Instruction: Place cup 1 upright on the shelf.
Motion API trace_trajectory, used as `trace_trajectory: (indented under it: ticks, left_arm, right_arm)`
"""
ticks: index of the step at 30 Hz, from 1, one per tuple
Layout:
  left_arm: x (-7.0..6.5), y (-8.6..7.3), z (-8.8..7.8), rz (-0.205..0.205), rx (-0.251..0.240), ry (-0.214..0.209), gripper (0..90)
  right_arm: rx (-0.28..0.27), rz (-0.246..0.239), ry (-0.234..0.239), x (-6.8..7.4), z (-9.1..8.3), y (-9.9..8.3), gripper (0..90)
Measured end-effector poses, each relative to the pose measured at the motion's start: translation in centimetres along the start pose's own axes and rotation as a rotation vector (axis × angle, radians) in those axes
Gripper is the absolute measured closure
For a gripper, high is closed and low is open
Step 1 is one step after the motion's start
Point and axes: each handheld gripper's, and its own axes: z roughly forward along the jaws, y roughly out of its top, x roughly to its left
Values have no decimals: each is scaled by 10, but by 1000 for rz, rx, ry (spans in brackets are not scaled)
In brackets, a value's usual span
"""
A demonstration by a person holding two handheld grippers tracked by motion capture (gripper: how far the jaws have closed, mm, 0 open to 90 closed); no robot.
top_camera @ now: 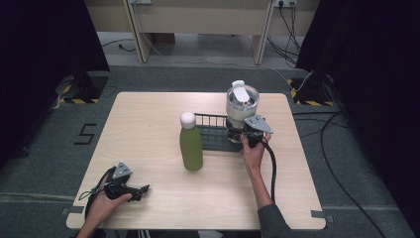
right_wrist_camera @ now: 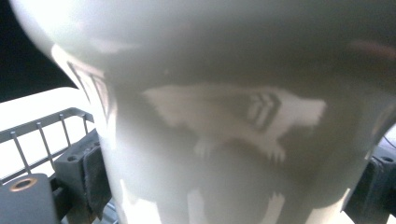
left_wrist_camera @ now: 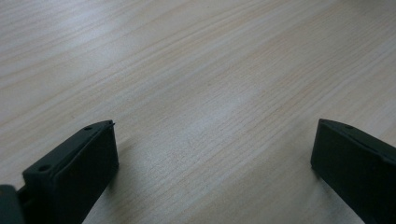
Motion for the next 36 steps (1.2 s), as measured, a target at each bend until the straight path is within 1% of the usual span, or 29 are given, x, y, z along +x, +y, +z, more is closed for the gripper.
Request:
trace_trajectory:
  ticks: [8, 12, 15, 19, 21, 22, 24, 25, 29, 32, 36]
  left_arm:
    - [0, 0, 0, -1, -2, 0, 0]
    - [0, 0, 0, 0, -1, 0, 0]
    - [0, 0, 0, 1, 0, 0, 0]
    - [0, 0, 0, 1, 0, 1, 0]
    - [0, 0, 0, 1, 0, 0, 0]
    - [0, 0, 0, 0, 0, 0, 0]
    - [0, 0, 0, 1, 0, 0, 0]
    - [0, 0, 0, 1, 0, 0, 0]
    - [0, 0, 0, -1, -2, 0, 0]
    - [0, 0, 0, -1, -2, 0, 0]
    - [0, 0, 0, -1, -2, 0, 0]
  right_arm:
    - [-2, -11, -7, 1, -2, 0, 91]
    - [-3, -58, -17, 1, -3, 2, 77]
    - [13, -31, -13, 1, -5, 4, 85]
    - [18, -50, -19, 1, -6, 5, 79]
    - [19, -47, -20, 2, -6, 5, 81]
    - [20, -36, -18, 2, -6, 5, 85]
    - [7, 27, 4, 0, -8, 6, 85]
    - [8, 45, 9, 0, -9, 7, 85]
    - [17, 41, 2, 0, -11, 7, 87]
    - [15, 42, 5, 0, -12, 7, 87]
    - [22, 11, 3, 0, -13, 6, 91]
